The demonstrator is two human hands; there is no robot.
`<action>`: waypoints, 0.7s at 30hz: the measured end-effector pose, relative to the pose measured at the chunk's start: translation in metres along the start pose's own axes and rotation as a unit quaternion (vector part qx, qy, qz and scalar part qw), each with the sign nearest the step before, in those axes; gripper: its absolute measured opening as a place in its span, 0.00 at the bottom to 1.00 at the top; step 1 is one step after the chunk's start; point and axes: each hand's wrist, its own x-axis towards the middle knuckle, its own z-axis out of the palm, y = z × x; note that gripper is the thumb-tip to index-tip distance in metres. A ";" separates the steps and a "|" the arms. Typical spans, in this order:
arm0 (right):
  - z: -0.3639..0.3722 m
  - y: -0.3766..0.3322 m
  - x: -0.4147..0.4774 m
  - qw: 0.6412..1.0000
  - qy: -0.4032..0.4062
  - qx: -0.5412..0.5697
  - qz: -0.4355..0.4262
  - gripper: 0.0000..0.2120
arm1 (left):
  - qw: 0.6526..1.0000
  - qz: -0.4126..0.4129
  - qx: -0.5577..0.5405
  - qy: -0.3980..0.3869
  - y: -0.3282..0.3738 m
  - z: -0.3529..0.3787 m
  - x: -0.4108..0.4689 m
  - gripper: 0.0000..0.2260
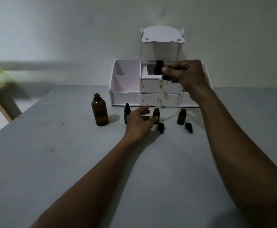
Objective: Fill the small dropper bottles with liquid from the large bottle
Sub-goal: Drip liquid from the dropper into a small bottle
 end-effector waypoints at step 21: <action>0.008 0.019 0.001 0.996 -0.014 -0.088 -0.020 0.07 | 0.998 0.056 0.033 -0.004 -0.010 0.008 0.013 0.16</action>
